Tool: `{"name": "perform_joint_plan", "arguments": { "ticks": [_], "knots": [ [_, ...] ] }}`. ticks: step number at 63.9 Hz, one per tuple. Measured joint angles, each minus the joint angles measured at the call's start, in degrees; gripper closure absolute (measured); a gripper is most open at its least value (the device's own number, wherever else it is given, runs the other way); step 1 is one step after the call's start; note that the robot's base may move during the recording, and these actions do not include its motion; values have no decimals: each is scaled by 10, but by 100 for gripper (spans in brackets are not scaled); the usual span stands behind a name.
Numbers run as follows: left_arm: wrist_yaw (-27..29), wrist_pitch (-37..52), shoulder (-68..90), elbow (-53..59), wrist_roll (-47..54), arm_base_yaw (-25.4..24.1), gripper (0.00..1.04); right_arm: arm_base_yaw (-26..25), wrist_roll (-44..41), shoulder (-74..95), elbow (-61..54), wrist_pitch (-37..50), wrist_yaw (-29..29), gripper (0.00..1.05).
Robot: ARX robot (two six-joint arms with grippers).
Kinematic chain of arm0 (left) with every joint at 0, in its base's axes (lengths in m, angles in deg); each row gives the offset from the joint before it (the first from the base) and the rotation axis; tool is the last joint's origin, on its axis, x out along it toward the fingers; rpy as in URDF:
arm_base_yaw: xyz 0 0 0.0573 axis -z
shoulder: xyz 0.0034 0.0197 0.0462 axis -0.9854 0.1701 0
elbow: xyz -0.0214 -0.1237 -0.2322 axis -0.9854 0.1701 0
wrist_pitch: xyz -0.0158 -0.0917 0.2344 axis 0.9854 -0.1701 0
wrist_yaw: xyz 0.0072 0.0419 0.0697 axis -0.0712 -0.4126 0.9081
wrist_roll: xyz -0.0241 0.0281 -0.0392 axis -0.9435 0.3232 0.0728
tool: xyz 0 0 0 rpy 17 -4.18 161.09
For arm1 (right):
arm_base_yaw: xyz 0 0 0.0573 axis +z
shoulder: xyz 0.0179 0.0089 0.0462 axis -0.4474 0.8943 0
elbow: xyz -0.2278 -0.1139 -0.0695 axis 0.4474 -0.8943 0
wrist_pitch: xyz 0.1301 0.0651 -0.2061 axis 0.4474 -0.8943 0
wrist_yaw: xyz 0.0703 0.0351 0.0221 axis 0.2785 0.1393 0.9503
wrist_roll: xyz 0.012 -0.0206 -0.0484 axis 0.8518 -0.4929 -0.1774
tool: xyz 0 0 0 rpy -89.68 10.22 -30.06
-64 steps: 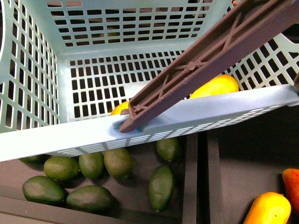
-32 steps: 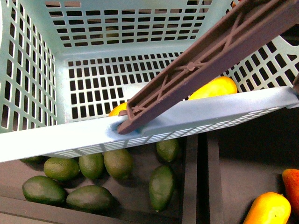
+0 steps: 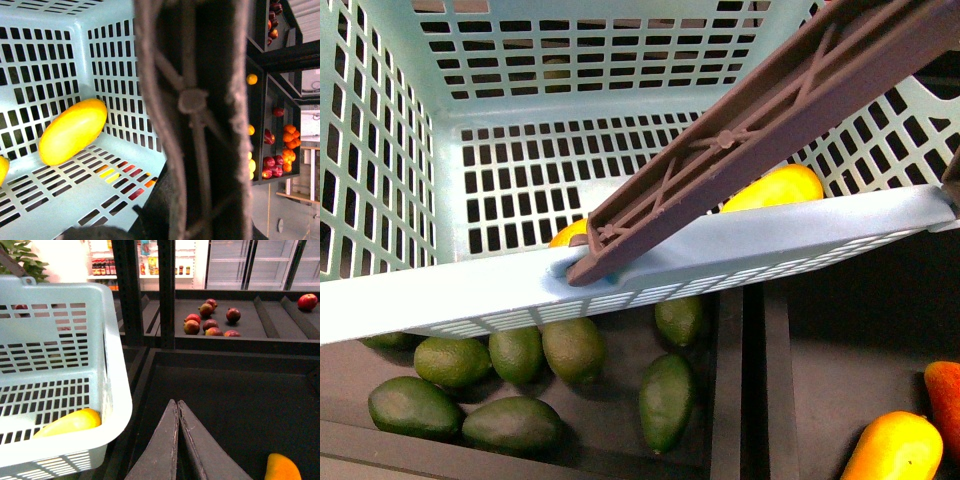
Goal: Pick lemon and mango into basket
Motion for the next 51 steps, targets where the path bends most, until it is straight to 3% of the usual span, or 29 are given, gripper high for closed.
{"name": "perform_joint_plan", "arguments": {
  "ticks": [5, 9, 31, 51],
  "knots": [
    [0, 0, 0, 0, 0, 0, 100, 0, 0, -19, 0, -20, 0, 103],
    [-1, 0, 0, 0, 0, 0, 100, 0, 0, -81, 0, -97, 0, 103],
    [0, 0, 0, 0, 0, 0, 100, 0, 0, -103, 0, -106, 1, 102],
    [0, 0, 0, 0, 0, 0, 100, 0, -1, -103, 0, -106, 1, 49]
  ]
}}
